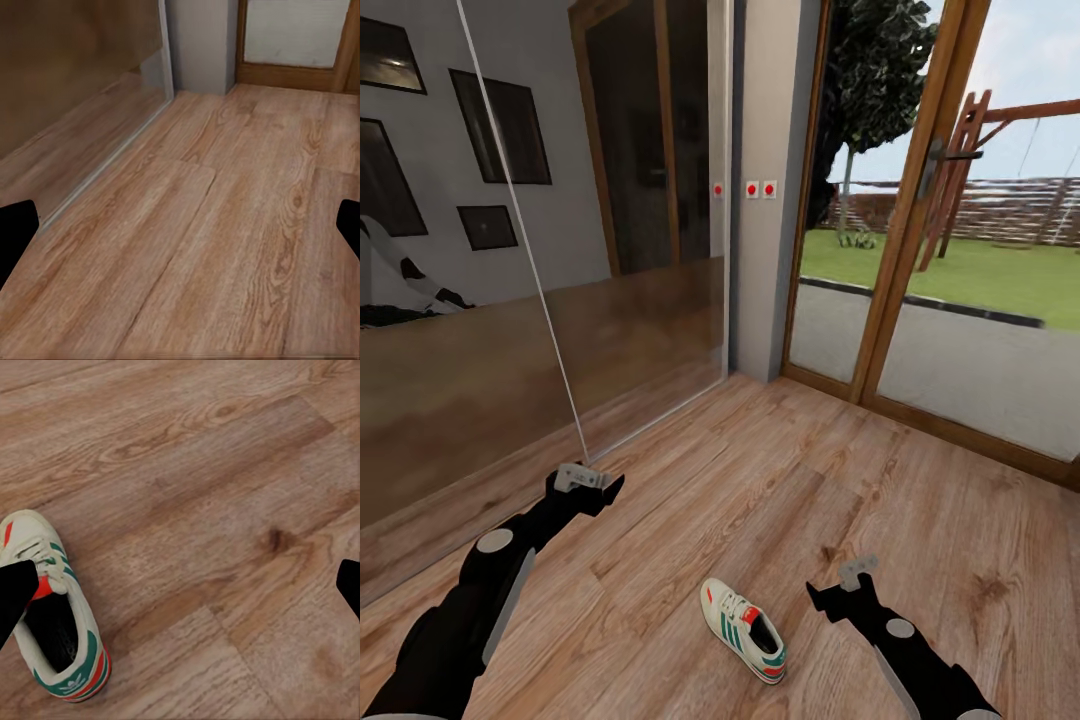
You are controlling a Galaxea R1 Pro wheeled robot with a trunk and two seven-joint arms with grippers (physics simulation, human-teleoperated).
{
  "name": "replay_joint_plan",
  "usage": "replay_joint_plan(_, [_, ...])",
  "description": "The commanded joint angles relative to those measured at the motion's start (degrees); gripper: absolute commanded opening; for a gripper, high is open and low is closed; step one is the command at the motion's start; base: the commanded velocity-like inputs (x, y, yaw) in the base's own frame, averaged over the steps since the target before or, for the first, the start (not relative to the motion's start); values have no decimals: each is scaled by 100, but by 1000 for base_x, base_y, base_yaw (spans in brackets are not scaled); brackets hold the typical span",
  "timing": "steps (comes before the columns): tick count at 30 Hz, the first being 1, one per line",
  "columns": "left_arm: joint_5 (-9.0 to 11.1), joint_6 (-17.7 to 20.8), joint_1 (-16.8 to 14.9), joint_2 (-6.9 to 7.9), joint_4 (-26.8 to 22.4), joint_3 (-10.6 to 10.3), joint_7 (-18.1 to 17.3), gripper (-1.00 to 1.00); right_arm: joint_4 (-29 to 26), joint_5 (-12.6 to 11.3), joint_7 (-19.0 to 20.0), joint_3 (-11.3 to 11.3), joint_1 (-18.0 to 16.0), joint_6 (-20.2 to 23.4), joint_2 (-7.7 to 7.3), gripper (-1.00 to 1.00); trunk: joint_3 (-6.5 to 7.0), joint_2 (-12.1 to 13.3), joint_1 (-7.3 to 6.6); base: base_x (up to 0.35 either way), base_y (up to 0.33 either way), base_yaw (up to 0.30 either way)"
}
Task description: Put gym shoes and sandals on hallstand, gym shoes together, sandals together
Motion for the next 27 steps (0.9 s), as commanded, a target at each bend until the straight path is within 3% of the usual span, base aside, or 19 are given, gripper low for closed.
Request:
replay_joint_plan(1, [-46, 57, -2, -1, -17, 11, -41, 100, 0, 57, 27, 7, -3, -21, -6, 100, -5, -2, -1, 0, 0, 0])
replay_joint_plan(9, [-111, 188, 0, 5, -29, 28, -65, 100, -122, 66, 130, 4, -3, -16, -34, 100, -61, -122, 65, 0, 0, 1])
replay_joint_plan(27, [-99, 239, -67, 6, -19, 30, -130, 100, -287, 75, 252, 9, -3, -15, -41, 100, -517, -844, 460, 0, 0, 65])
